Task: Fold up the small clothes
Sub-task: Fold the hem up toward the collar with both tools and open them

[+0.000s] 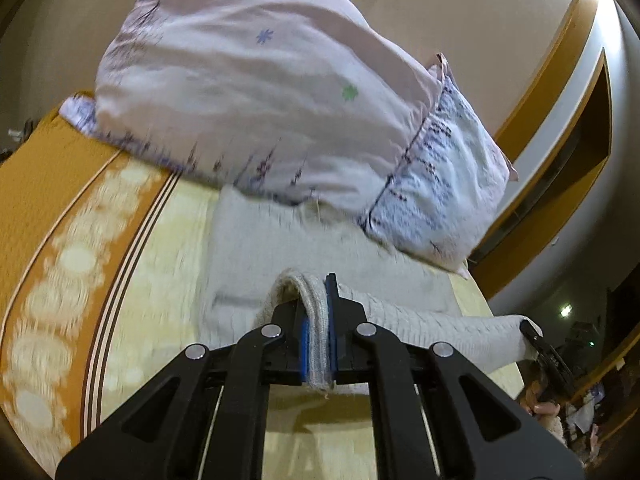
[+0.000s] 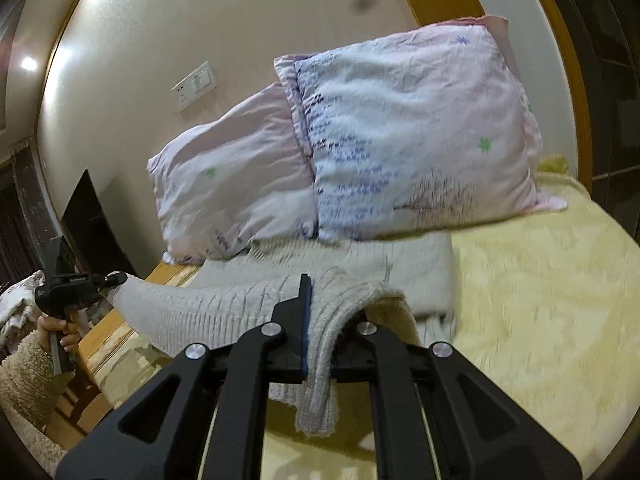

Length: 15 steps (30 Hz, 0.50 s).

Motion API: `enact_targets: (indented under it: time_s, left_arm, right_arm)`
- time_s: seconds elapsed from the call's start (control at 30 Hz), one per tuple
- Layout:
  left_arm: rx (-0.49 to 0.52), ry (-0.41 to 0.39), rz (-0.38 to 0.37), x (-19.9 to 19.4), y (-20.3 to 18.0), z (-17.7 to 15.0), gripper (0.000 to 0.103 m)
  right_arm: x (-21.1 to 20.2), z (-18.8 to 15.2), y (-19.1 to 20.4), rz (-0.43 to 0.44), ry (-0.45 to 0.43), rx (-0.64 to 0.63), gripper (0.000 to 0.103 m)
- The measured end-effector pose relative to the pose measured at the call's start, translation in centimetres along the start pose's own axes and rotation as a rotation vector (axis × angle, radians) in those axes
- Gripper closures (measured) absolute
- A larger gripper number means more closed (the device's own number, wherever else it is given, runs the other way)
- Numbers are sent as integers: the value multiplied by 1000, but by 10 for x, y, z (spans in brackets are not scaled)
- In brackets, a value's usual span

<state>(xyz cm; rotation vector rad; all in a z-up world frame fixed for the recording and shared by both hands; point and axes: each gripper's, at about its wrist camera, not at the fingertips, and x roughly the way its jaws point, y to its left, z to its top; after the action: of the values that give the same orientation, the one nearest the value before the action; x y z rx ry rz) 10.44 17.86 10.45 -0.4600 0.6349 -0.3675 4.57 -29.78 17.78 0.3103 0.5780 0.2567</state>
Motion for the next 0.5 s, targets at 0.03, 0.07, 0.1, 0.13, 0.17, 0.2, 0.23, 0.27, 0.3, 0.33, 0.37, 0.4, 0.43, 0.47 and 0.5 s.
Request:
enact_targets:
  time_s: [0.03,0.07,0.1,0.13,0.17,0.2,0.23,0.27,0.3,0.33,0.37,0.4,0.43,0.47,0.5]
  left_arm:
    - [-1,-6,-1,6,0,7,97]
    - [0,-10,1,15,-1,16,97]
    - [2,-15,5,19,-1,20,97]
    - [5,-19,11,26,0,26,97]
    - [5,-21,17,33,0,31,97]
    - [4,-22,25,42,2,37,97]
    - [1,-22,32,50,3,42,97]
    - [-5,-20,36,57,6,45,97]
    - [-11,-17,43,67,9,49,97]
    - [-16,-14,50,75,12,52,97]
    - [-18,-10,55,84,14,54,97]
    - [-22,-2,63,95,16,57,97]
    - [-28,9,71,105,20,58,97]
    - [-32,16,76,112,22,58,97]
    - [-41,27,83,122,25,59,97]
  right_arm:
    - [7,6,-1,-9,-2,-2,96]
    - [13,10,-2,-16,-2,-5,96]
    - [19,14,-2,-22,-3,-8,96]
    - [27,20,-4,-32,-5,-13,96]
    - [35,24,-6,-39,-5,-13,96]
    - [42,28,-8,-42,-3,-6,96]
    - [48,30,-9,-45,1,-1,96]
    - [56,33,-12,-51,7,8,96]
    - [64,35,-16,-57,16,18,96]
    - [73,36,-20,-64,27,28,96]
    - [81,37,-24,-72,39,37,96]
    - [88,36,-28,-80,51,48,96]
    - [98,36,-34,-87,69,68,96]
    - [106,35,-39,-92,84,87,96]
    - [113,34,-45,-97,100,106,96]
